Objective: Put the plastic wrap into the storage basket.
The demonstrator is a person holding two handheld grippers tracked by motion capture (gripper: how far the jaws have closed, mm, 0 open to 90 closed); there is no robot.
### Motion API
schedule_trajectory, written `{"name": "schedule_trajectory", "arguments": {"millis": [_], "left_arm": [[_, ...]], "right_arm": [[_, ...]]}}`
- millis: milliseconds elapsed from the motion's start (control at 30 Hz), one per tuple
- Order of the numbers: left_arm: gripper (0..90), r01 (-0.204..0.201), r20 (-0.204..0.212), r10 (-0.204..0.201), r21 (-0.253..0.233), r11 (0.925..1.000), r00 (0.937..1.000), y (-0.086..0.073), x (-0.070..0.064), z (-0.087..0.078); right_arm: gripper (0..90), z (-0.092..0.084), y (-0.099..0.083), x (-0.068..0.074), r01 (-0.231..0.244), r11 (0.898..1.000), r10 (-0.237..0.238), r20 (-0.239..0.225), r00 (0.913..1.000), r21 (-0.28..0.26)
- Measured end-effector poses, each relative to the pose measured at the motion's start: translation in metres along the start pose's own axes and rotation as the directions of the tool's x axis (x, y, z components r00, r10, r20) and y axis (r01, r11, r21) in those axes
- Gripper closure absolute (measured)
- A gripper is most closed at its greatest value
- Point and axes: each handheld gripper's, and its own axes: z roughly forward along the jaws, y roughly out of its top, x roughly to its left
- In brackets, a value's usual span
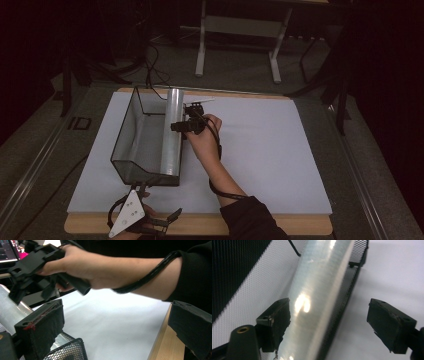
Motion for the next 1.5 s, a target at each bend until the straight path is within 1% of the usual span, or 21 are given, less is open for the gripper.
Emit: {"name": "schedule_trajectory", "arguments": {"millis": [67, 133, 200, 233, 333, 433, 567, 700, 767, 833, 900, 967, 1033, 1133, 1200, 1267, 1333, 1500], "left_arm": [[1.2, 0.001, 0.001, -0.001, 0.001, 1.0, 1.0, 0.0, 0.0, 0.001], [1.2, 0.0, 0.001, 0.0, 0.002, 1.0, 1.0, 0.0, 0.0, 0.001], [1.2, -0.002, 0.0, 0.002, 0.004, 1.0, 1.0, 0.0, -0.001, 0.001], [1.2, -0.002, 0.0, 0.002, 0.004, 1.0, 1.0, 0.0, -0.001, 0.001], [1.2, -0.003, 0.0, 0.003, 0.004, 1.0, 1.0, 0.0, -0.001, 0.001], [1.2, 0.0, 0.001, 0.0, 0.004, 1.0, 1.0, 0.0, -0.001, 0.002], [1.2, 0.0, 0.001, 0.0, 0.007, 1.0, 1.0, -0.001, -0.001, 0.003], [1.2, -0.002, 0.002, 0.002, 0.007, 1.0, 1.0, -0.001, -0.002, 0.003], [1.2, 0.002, 0.002, -0.002, 0.006, 1.0, 1.0, -0.001, -0.002, 0.004], [1.2, 0.004, 0.0, -0.004, 0.008, 1.0, 1.0, -0.001, -0.002, 0.005], [1.2, 0.004, -0.001, -0.004, 0.01, 0.9999, 1.0, -0.001, -0.002, 0.005], [1.2, 0.002, -0.001, -0.002, 0.011, 0.9999, 1.0, -0.001, -0.002, 0.005], [1.2, -0.001, -0.002, 0.001, 0.011, 0.9999, 1.0, -0.001, -0.002, 0.005], [1.2, -0.011, -0.018, 0.011, -0.007, 0.9999, 0.9998, 0.0, -0.003, 0.004], [1.2, -0.005, -0.017, 0.004, -0.008, 1.0, 0.9998, 0.001, -0.002, 0.004], [1.2, -0.003, -0.014, 0.003, -0.003, 1.0, 0.9999, 0.0, -0.002, 0.004], [1.2, -0.003, -0.012, 0.003, 0.003, 1.0, 0.9999, -0.001, -0.003, 0.005], [1.2, -0.004, -0.012, 0.004, 0.006, 1.0, 0.9999, 0.0, -0.003, 0.006]], "right_arm": [[18.0, -0.005, -0.002, -0.004, 0.043, 0.999, -0.043, 0.031, 0.9986, 0.004], [16.8, -0.012, -0.004, -0.009, 0.077, 0.997, -0.077, 0.047, 0.9959, 0.002], [16.3, -0.019, -0.005, -0.014, 0.088, 0.996, -0.088, 0.052, 0.9948, 0.001], [15.8, -0.023, -0.006, -0.018, 0.104, 0.995, -0.104, 0.061, 0.9927, -0.003], [15.5, -0.035, -0.007, -0.027, 0.117, 0.993, -0.117, 0.061, 0.9913, 0.001], [15.5, -0.045, -0.012, -0.037, 0.135, 0.991, -0.134, 0.081, 0.9877, -0.002], [15.3, -0.058, -0.019, -0.053, 0.133, 0.991, -0.132, 0.084, 0.9877, -0.003], [14.6, -0.073, -0.027, -0.069, 0.149, 0.989, -0.147, 0.083, 0.9857, -0.017], [14.5, -0.08, -0.031, -0.076, 0.153, 0.988, -0.15, 0.09, 0.9846, -0.027], [14.3, -0.085, -0.035, -0.082, 0.146, 0.989, -0.143, 0.082, 0.9863, -0.031], [14.3, -0.092, -0.041, -0.09, 0.147, 0.988, -0.142, 0.089, 0.9858, -0.043], [14.3, -0.096, -0.045, -0.096, 0.146, 0.988, -0.142, 0.09, 0.9857, -0.043], [14.3, -0.101, -0.051, -0.103, 0.147, 0.988, -0.143, 0.079, 0.9866, -0.051], [14.2, -0.108, -0.061, -0.111, 0.151, 0.986, -0.146, 0.066, 0.9871, -0.069], [14.1, -0.113, -0.069, -0.117, 0.149, 0.986, -0.146, 0.046, 0.9883, -0.072], [14.1, -0.117, -0.075, -0.121, 0.163, 0.984, -0.159, 0.054, 0.9858, -0.073], [14.1, -0.122, -0.08, -0.124, 0.167, 0.983, -0.163, 0.052, 0.9852, -0.08], [14.1, -0.132, -0.093, -0.131, 0.186, 0.979, -0.18, 0.069, 0.9812, -0.089]]}}
